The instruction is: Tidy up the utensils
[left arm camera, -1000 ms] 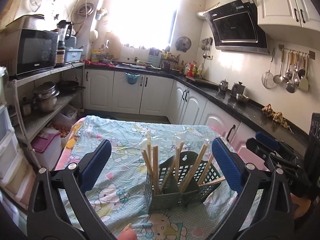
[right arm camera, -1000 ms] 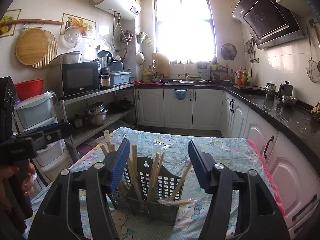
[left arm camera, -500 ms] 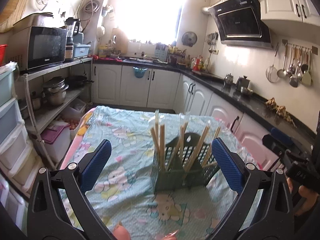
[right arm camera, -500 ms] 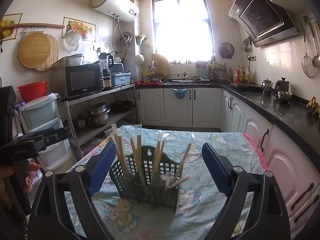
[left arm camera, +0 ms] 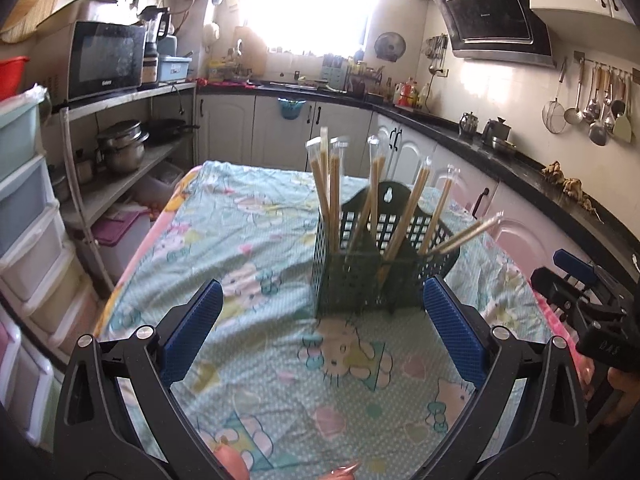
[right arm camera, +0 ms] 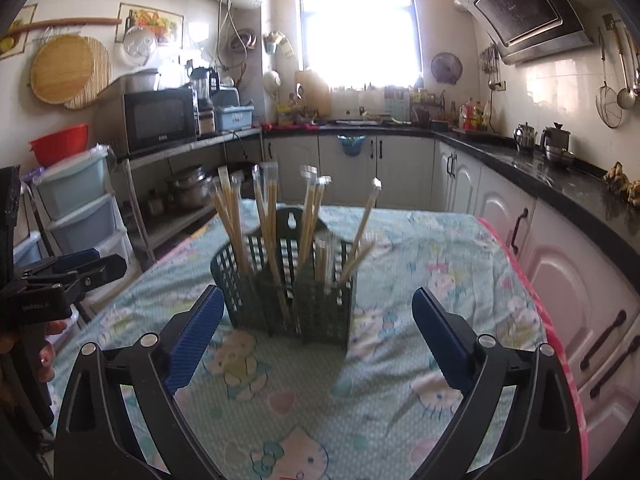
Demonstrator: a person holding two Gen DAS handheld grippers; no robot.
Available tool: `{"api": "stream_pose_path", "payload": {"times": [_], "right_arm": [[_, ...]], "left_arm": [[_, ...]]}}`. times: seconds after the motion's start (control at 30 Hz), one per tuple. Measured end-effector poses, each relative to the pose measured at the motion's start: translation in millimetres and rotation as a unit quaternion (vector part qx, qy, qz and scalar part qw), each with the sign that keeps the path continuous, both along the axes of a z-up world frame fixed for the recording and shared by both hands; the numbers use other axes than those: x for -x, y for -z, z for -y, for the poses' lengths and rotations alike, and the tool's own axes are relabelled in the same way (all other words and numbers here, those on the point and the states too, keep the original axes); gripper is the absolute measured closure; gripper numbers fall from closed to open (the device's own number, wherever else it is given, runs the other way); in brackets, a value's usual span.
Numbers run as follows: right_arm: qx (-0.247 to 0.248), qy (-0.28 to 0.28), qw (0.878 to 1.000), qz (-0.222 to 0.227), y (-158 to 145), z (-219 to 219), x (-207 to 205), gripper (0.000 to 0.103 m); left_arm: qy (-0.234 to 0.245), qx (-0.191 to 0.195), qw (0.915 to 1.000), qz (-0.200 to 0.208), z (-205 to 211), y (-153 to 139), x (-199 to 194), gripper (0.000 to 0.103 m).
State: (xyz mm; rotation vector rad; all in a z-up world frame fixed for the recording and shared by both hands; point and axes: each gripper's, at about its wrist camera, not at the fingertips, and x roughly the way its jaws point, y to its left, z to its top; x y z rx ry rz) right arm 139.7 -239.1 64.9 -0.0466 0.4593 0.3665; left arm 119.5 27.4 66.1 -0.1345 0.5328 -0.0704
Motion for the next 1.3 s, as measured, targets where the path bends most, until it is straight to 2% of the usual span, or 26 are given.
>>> {"api": "stream_pose_path", "payload": {"times": [0.33, 0.47, 0.73, 0.93, 1.07, 1.3], "right_arm": [[0.025, -0.002, 0.999, -0.031, 37.1, -2.9, 18.3, 0.009], [0.030, 0.003, 0.999, -0.026, 46.5, -3.1, 25.5, 0.009], [0.025, 0.021, 0.999, 0.025, 61.1, 5.1, 44.5, 0.006], [0.019, 0.033, 0.998, 0.050, 74.4, 12.4, 55.8, 0.006], [-0.002, 0.058, 0.994, 0.089, 77.7, 19.4, 70.1, 0.006], [-0.001, 0.074, 0.987, 0.140, 80.7, 16.6, 88.5, 0.006]], "left_arm": [[0.011, -0.007, 0.9996, -0.025, 14.3, 38.3, 18.9, 0.010], [0.016, -0.009, 0.9998, -0.012, 19.0, 47.7, 26.6, 0.010], [0.005, -0.016, 0.9987, 0.048, 23.3, 51.5, 41.6, 0.010], [-0.011, -0.010, 0.9970, 0.076, 24.4, 56.0, 48.1, 0.010], [-0.002, -0.007, 0.9943, 0.107, 31.0, 63.2, 56.6, 0.010], [0.023, -0.028, 0.9906, 0.132, 48.2, 71.6, 65.2, 0.010]]}}
